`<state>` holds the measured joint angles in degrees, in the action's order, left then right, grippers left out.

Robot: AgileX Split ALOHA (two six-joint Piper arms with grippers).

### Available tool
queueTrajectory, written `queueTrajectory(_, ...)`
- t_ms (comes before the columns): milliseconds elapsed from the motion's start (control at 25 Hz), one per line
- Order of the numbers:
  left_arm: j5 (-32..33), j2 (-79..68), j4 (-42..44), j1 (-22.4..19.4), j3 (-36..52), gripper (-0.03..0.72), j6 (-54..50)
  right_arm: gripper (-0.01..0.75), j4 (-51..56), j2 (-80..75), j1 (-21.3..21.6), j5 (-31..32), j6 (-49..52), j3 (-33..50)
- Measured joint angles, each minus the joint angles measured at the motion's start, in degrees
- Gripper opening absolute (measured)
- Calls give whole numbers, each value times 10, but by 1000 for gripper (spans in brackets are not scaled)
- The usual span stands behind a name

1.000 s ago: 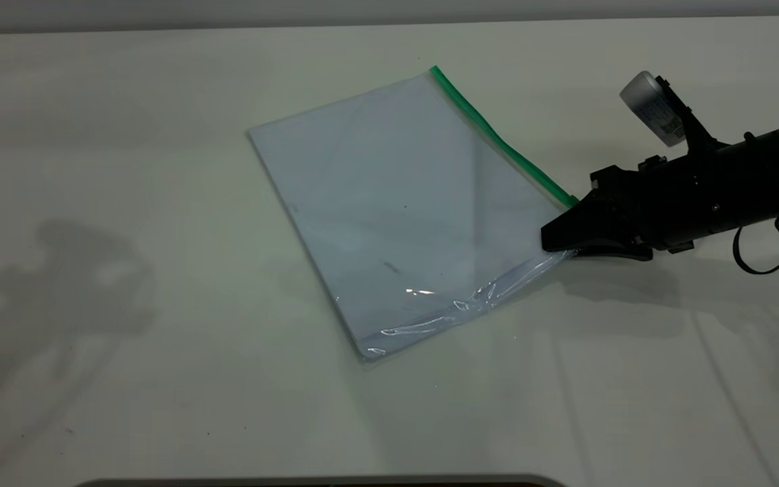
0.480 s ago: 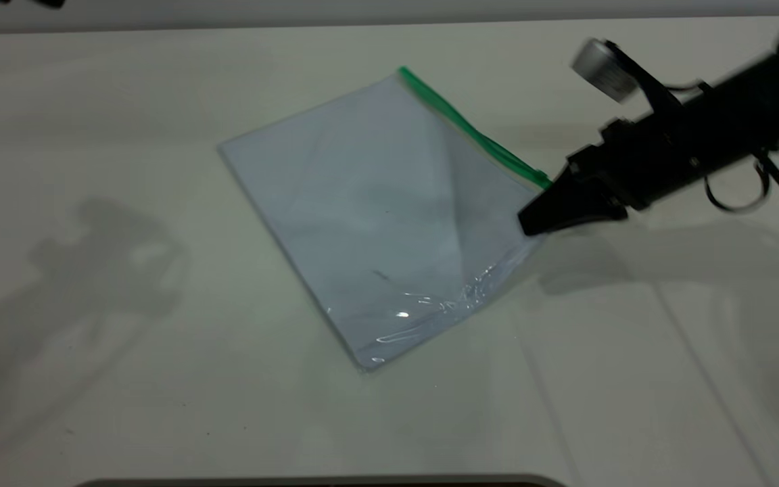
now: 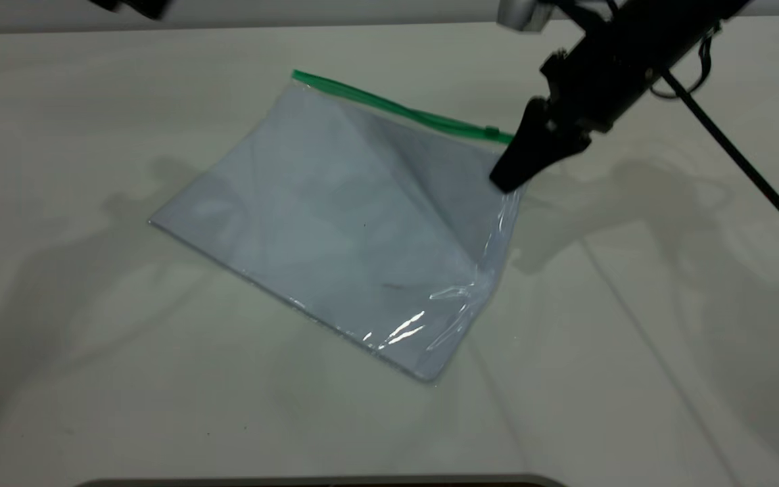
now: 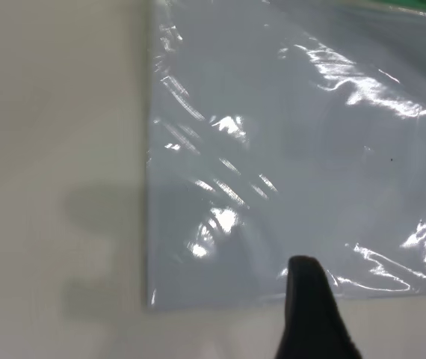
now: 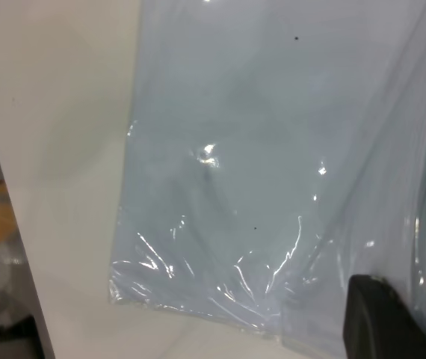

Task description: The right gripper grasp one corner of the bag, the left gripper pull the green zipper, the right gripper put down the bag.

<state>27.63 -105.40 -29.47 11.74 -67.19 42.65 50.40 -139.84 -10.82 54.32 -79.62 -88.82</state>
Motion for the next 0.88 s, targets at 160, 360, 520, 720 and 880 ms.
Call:
queueTrajectory(160,-1,-76,0,33,-56,515,30,34,-20,0,-5,46,14,-37)
queueTrajectory(360,5,-168,-1,69,-145,515,81,34,-32,-12,-23,44,12,-49)
queueTrajectory(520,30,-227,-1,96,-224,515,119,34,-24,-36,-27,16,15,-50)
queueTrajectory(720,65,-289,-20,119,-299,515,202,34,-17,-38,-28,13,15,-50)
queueTrajectory(880,83,-316,-125,121,-318,515,331,34,-13,-38,-28,10,15,-50)
